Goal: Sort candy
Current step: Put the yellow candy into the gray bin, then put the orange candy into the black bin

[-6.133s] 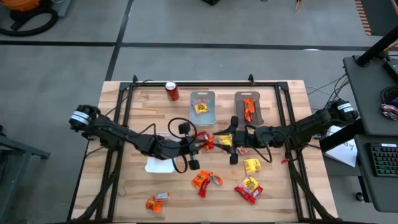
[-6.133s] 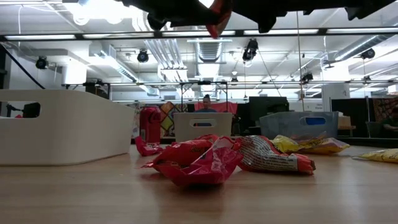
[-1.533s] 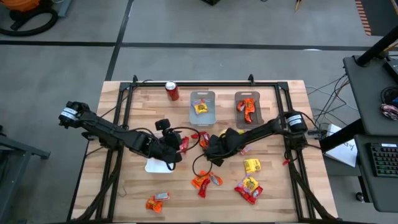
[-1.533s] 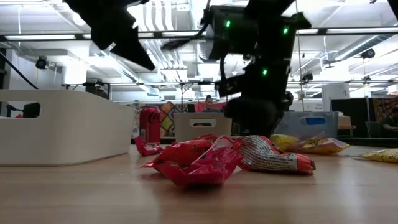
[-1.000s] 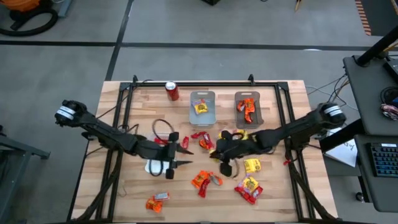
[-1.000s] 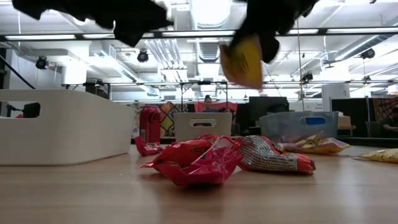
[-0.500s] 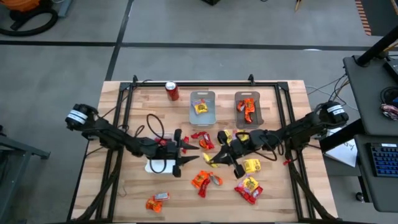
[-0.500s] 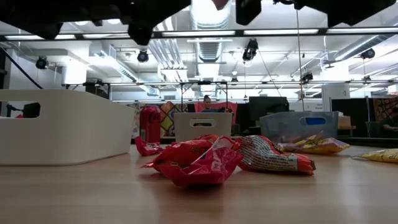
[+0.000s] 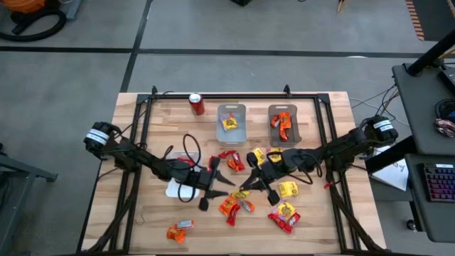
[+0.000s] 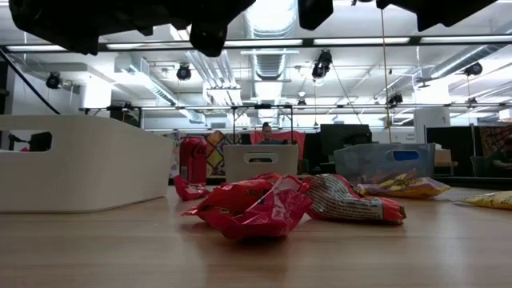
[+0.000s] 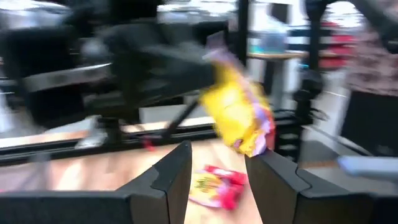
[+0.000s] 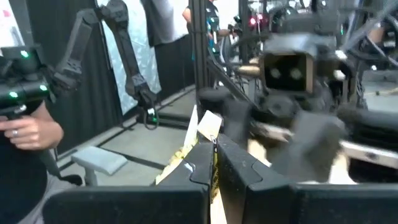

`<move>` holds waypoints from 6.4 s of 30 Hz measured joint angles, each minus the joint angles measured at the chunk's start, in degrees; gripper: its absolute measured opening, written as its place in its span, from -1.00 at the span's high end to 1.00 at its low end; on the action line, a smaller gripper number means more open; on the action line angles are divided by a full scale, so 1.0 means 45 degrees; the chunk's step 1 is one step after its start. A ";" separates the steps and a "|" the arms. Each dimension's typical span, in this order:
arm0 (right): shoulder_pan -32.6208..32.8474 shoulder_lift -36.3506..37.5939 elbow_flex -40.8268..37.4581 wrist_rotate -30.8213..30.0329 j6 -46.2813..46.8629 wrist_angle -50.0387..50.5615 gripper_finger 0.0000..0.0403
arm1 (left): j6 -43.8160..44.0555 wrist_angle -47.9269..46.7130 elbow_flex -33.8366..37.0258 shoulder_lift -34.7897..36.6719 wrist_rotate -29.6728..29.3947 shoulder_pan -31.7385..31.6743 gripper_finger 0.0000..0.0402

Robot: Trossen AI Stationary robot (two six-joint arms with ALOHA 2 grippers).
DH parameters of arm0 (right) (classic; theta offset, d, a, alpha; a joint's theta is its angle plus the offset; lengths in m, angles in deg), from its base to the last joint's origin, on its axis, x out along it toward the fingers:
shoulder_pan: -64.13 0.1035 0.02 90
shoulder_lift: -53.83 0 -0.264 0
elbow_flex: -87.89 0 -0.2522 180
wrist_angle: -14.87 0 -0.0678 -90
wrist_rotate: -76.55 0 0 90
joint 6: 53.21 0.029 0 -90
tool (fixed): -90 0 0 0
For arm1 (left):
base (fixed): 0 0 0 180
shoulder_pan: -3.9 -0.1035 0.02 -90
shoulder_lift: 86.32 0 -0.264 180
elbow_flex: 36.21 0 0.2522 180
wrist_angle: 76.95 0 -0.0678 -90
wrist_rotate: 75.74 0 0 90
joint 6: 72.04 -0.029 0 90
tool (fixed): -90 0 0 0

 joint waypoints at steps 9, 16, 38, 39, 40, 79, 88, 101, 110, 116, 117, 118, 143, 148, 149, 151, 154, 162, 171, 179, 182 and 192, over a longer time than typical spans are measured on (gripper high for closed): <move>0.0000 0.0000 -0.0005 -0.0030 -0.0123 0.0242 0.96 | 0.0507 -0.0807 0.0160 0.0092 0.0842 -0.0102 0.33; -0.0005 0.0000 0.0010 -0.0035 -0.0199 0.0301 0.96 | 0.1014 -0.1311 0.0128 0.0092 0.0988 -0.0130 0.33; 0.0000 0.0133 0.0437 -0.1841 -0.0821 0.1927 0.76 | 0.0592 -0.2191 -0.0194 0.0117 -0.0129 -0.0413 0.96; -0.0004 0.0233 0.0437 -0.1889 -0.0812 0.2043 0.70 | 0.0649 -0.2489 -0.0194 0.0121 -0.0295 -0.0418 0.97; -0.0015 0.0338 0.0437 -0.1942 -0.0808 0.2171 0.64 | 0.0715 -0.2818 -0.0187 0.0119 -0.0523 -0.0425 0.98; -0.1693 0.0797 0.3465 -0.5772 0.0149 0.9906 0.95 | 0.0965 -0.7521 -0.0277 0.3395 -0.4936 -0.0960 0.60; -0.5058 -0.0590 0.6106 -0.5768 -0.1576 1.3929 0.96 | 0.1620 -1.2771 -0.0354 0.6336 -0.8793 -0.1039 0.49; -0.8051 -0.4321 0.7111 -0.1417 -0.2171 1.4879 0.96 | 0.3228 -1.5208 -0.0359 0.8377 -0.9164 -0.1039 0.49; -0.8029 -0.5100 0.7446 -0.1331 -0.2671 1.4875 0.95 | 0.3697 -1.5694 -0.0350 0.7928 -0.9149 -0.1039 0.49; -0.8059 -0.5095 0.7461 -0.1384 -0.2558 1.4834 0.83 | 0.3695 -1.5667 -0.0343 0.7565 -0.9164 -0.1039 0.49; -0.8077 -0.5095 0.7461 -0.1476 -0.2521 1.4767 0.80 | 0.3695 -1.5675 -0.0342 0.7543 -0.9164 -0.1039 0.49; -0.8082 -0.5095 0.7461 -0.1607 -0.2512 1.4695 0.77 | 0.3695 -1.5665 -0.0342 0.7515 -0.9164 -0.1039 0.49; -0.5892 -0.0254 0.7091 0.0576 0.0580 2.0847 0.43 | 0.4243 -1.5007 -0.0340 0.6123 -0.8544 -0.1025 0.49; -0.3991 0.0189 0.6620 0.0528 0.2992 2.0891 0.45 | 0.3918 -1.4464 -0.0343 0.5443 -0.8591 -0.1025 0.49; -0.3579 0.0189 0.6494 0.0506 0.3343 2.0919 0.45 | 0.3918 -1.4494 -0.0345 0.5354 -0.8595 -0.1025 0.49; -0.2706 0.0121 0.6279 0.0495 0.3903 2.0919 0.45 | 0.3914 -1.4492 -0.0387 0.5138 -0.8604 -0.1025 0.49; -0.1488 -0.0197 0.6083 0.0331 0.4153 2.0783 0.46 | 0.3914 -1.4522 -0.0440 0.4947 -0.8605 -0.1025 0.49; 0.0966 -0.1763 0.6003 -0.2635 0.5756 1.9248 0.36 | 0.3236 -1.4523 -0.0886 0.4750 -0.8610 -0.1003 0.49; 0.1614 -0.3405 0.6008 -0.2842 0.9325 1.7651 0.06 | 0.1906 -1.5979 -0.2194 0.4760 -0.8631 -0.0641 0.49; 0.1759 -0.4603 0.6008 -0.2828 1.0545 1.6718 0.04 | 0.1941 -1.6248 -0.2286 0.4770 -0.8631 0.0080 0.49; 0.1789 -0.4877 0.6008 -0.2818 1.0579 1.6085 0.04 | 0.2085 -1.6299 -0.2154 0.4770 -0.8635 0.0275 0.49; 0.1853 -0.5697 0.6091 -0.2804 1.0523 1.5033 0.06 | 0.2301 -1.6321 -0.2089 0.4770 -0.8649 0.0686 0.49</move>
